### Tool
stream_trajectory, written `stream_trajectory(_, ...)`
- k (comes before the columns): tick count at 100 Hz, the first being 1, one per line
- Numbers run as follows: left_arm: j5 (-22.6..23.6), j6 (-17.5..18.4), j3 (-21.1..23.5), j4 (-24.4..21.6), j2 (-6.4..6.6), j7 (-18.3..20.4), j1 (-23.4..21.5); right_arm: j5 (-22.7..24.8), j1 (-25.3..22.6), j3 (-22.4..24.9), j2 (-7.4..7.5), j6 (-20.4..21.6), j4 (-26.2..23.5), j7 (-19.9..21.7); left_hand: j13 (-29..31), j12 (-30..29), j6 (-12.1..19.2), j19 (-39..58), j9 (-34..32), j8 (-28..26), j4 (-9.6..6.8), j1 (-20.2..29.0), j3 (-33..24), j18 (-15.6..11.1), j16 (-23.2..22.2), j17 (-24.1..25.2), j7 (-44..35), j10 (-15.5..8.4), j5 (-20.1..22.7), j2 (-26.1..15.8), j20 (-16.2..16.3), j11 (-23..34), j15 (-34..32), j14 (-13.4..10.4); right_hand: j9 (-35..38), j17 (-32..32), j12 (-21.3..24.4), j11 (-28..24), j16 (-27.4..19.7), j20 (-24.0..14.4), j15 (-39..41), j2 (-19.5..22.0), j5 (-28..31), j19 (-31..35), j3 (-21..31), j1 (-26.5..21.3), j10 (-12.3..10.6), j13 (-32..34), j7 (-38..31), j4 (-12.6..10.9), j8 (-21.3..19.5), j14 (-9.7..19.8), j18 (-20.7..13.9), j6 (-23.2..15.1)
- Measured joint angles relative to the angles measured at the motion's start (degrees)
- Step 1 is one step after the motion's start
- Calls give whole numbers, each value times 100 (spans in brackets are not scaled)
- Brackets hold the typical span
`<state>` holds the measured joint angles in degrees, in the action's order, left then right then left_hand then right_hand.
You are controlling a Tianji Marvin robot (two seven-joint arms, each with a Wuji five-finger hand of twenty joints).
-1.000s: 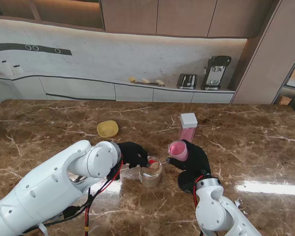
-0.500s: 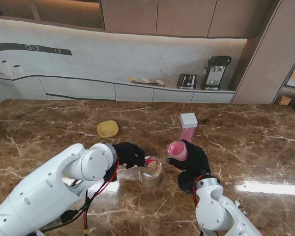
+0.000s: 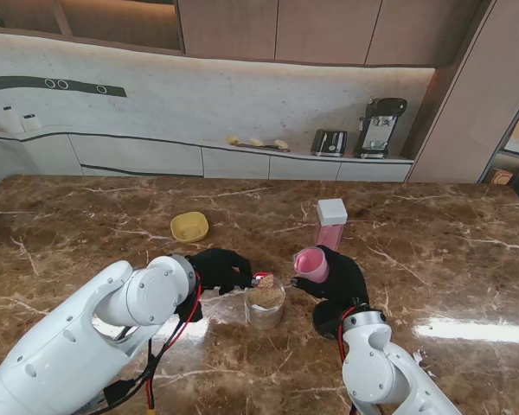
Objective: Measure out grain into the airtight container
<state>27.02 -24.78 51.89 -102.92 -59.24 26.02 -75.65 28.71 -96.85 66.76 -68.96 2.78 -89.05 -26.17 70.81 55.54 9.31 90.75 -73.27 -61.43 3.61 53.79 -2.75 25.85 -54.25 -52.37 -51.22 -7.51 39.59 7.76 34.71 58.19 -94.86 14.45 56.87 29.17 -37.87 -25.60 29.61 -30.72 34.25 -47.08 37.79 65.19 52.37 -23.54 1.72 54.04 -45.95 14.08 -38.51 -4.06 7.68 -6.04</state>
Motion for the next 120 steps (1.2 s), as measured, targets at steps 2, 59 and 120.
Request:
stream_trajectory(2,-4,-4,22,-15,-3,-9,-15,0,0,-2,0,-5,-1,1,0,0,0,0,0,0,0,0,0,1,0,0,0,0,0,0,0,0,0,0,0,0,0,0,0,0,0,0,0,0,0,0,0,0,0,0,0,0,0,0)
stream_trajectory(59,-330,-221,237,-402,-98,-392,-62,25,20,-41,4,-104,-17,45,0,1,-17,0,0,-1,0,49,8,45,0,0,0,5,0,0,0,0,0,0,0,0,0,0,0,1,0,0,0,0,0,0,0,0,0,0,0,0,-5,0)
stream_trajectory(120,-419,-345,-640,-36,-315,-844,773,68,21,-53,22,17,-29,58,0,35,-26,0,0,-3,0,53,44,54,0,0,0,7,0,0,2,0,0,0,0,0,0,0,0,60,-1,0,0,0,0,0,0,0,0,0,0,0,-8,0)
